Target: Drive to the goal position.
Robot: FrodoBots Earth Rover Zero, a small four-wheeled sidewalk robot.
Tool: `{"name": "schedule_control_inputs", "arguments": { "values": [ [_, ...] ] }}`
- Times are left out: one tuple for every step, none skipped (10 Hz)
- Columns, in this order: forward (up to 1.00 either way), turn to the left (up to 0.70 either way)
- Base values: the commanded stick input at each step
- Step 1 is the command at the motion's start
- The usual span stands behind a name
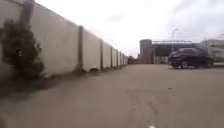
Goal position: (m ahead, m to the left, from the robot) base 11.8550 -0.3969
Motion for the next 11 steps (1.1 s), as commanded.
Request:
{"name": "schedule_control_inputs", "arguments": {
  "values": [
    [1.0, 0.0],
    [1.0, 0.0],
    [1.0, 0.0],
    [1.0, 0.0],
    [1.0, 0.0],
    [1.0, 0.0],
    [1.0, 0.0],
    [1.0, 0.0],
    [1.0, 0.0],
    [1.0, 0.0],
    [1.0, 0.0]
  ]
}}
